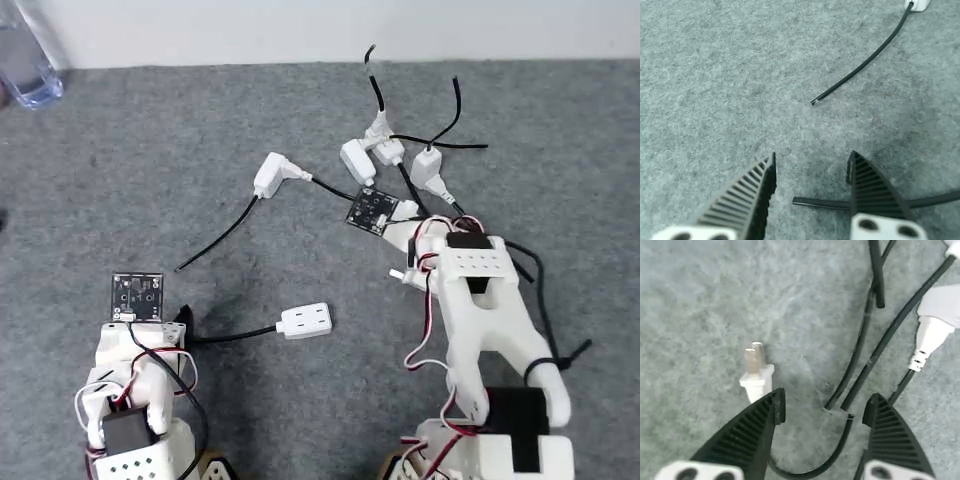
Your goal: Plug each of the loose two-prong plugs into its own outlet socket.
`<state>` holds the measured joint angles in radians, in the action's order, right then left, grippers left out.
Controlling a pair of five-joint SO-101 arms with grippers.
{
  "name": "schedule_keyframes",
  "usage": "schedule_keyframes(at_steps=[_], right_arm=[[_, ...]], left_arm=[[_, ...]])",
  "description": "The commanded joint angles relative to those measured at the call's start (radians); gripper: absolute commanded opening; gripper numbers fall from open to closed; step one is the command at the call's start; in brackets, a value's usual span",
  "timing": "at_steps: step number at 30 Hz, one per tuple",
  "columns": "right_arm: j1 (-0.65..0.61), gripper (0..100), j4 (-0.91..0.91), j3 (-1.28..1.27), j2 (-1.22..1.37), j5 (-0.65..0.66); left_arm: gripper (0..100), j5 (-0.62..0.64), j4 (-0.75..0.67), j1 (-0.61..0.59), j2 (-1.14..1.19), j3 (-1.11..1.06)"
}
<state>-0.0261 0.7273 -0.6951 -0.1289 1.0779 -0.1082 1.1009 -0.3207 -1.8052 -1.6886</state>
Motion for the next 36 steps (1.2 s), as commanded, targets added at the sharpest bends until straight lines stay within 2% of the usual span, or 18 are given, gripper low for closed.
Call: schedule_keyframes(at_steps=[1, 23, 36], right_arm=[[0.022, 24.0, -0.03, 0.06, -0.004, 0.018], [-0.002, 24.0, -0.028, -0.017, -0.002, 0.021], [-0.035, 24.0, -0.027, -0.026, 0.084, 0.015]], left_arm=[[22, -0.009, -0.005, 0.0, -0.012, 0.005], [22, -0.009, -0.006, 0.0, -0.012, 0.005], [22, -0.009, -0.008, 0.0, -0.012, 0.005]])
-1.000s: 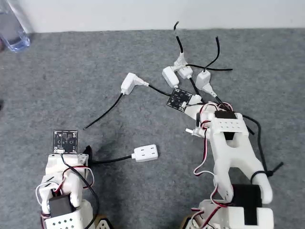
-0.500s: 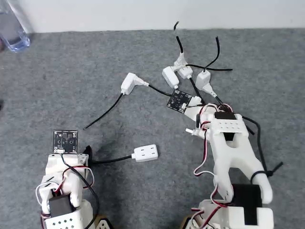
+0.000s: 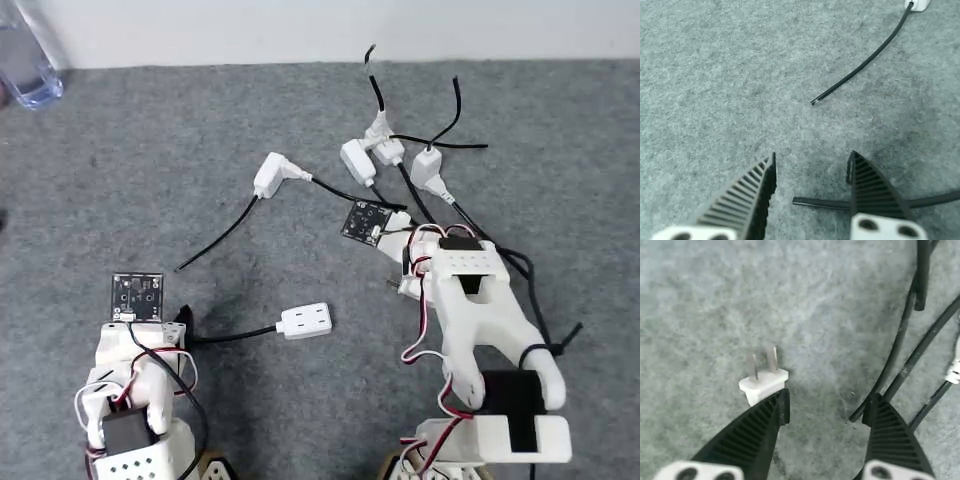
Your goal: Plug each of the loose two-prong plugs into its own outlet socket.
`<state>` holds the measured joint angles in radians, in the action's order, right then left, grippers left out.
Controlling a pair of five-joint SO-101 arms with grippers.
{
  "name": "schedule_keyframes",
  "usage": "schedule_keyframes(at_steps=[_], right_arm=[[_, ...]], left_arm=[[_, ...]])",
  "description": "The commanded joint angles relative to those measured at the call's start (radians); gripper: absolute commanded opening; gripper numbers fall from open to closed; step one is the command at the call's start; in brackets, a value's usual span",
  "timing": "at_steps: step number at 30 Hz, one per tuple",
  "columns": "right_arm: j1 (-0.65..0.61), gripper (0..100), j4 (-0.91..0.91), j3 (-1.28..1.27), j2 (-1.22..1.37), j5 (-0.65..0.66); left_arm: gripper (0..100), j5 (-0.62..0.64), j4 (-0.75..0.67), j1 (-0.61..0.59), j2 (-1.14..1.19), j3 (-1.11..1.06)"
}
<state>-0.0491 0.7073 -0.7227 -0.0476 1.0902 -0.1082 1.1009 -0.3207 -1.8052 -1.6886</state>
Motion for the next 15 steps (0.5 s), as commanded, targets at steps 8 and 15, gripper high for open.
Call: schedule_keyframes(at_steps=[8, 15], right_arm=[[-0.039, 24.0, 0.053, 0.002, -0.002, 0.002], [-0.087, 23.9, 0.099, -0.003, -0.073, -0.055]], left_arm=[[22, -0.066, -0.008, 0.0, -0.014, 0.005], [22, -0.068, -0.008, 0.0, -0.014, 0.005]])
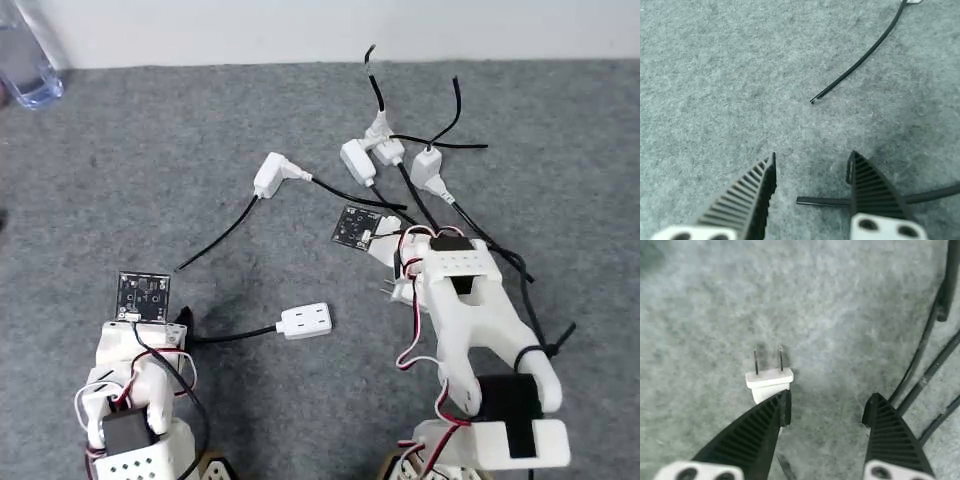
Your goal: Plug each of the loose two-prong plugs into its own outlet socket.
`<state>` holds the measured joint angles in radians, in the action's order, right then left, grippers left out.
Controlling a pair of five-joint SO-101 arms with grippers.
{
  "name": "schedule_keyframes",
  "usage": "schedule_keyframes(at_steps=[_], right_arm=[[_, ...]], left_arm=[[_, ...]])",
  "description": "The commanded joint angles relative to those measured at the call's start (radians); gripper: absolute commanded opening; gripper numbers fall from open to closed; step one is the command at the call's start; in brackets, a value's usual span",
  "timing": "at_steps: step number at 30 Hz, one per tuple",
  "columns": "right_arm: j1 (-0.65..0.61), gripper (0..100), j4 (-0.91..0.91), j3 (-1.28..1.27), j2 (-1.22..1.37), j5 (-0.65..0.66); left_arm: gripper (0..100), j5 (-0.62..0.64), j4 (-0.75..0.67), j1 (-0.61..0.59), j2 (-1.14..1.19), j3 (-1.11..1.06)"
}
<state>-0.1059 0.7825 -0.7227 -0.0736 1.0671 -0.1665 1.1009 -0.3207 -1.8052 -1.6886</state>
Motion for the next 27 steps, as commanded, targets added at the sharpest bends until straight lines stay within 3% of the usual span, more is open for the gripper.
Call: schedule_keyframes(at_steps=[1, 15, 27], right_arm=[[-0.03, 23.9, 0.024, -0.011, -0.059, -0.035], [-0.03, 23.8, 0.114, -0.058, -0.263, -0.037], [-0.047, 24.0, 0.091, -0.071, -0.186, -0.032]], left_arm=[[22, -0.009, -0.008, 0.0, -0.014, 0.005], [22, -0.009, -0.008, 0.0, -0.014, 0.005], [22, -0.009, -0.008, 0.0, -0.014, 0.005]])
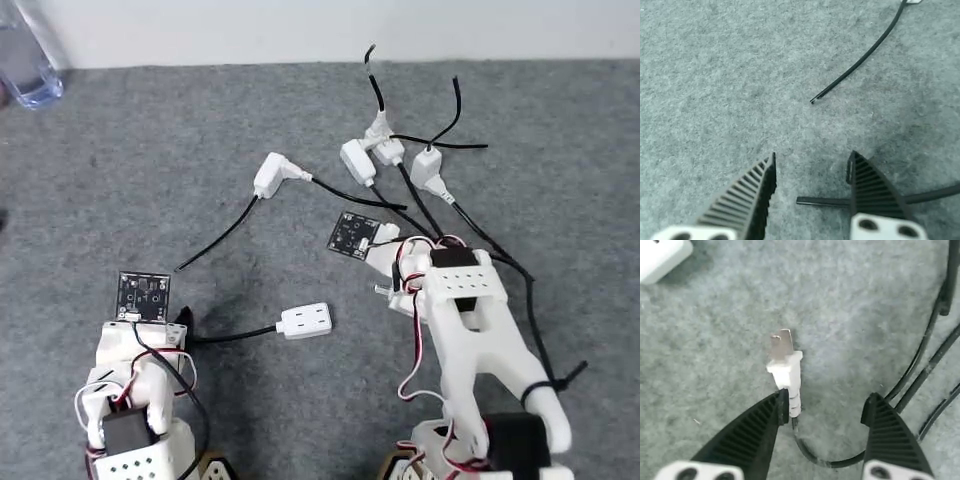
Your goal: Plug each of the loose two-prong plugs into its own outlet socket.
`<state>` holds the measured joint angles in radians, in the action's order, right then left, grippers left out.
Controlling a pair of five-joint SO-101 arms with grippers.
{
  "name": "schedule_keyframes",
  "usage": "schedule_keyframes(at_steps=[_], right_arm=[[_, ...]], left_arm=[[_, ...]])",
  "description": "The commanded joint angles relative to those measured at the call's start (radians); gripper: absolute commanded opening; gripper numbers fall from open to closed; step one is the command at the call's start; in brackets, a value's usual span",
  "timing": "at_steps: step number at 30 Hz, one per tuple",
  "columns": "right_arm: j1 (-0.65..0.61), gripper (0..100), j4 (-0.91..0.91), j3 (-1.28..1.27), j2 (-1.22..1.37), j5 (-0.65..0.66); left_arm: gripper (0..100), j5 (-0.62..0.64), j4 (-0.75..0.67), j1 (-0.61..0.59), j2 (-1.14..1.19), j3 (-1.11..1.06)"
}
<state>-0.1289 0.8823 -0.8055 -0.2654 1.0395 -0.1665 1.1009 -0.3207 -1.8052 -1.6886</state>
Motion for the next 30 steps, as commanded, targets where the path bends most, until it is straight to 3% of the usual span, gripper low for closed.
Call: schedule_keyframes(at_steps=[1, 11, 30], right_arm=[[-0.028, 24.0, -0.013, 0.012, 0.012, -0.005], [-0.03, 23.8, -0.113, 0.031, 0.127, 0.014], [-0.035, 23.9, -0.076, 0.068, 0.216, 0.011]], left_arm=[[22, -0.009, -0.008, 0.0, -0.014, 0.005], [22, -0.009, -0.008, 0.0, -0.014, 0.005], [22, -0.011, -0.008, 0.002, -0.014, 0.005]])
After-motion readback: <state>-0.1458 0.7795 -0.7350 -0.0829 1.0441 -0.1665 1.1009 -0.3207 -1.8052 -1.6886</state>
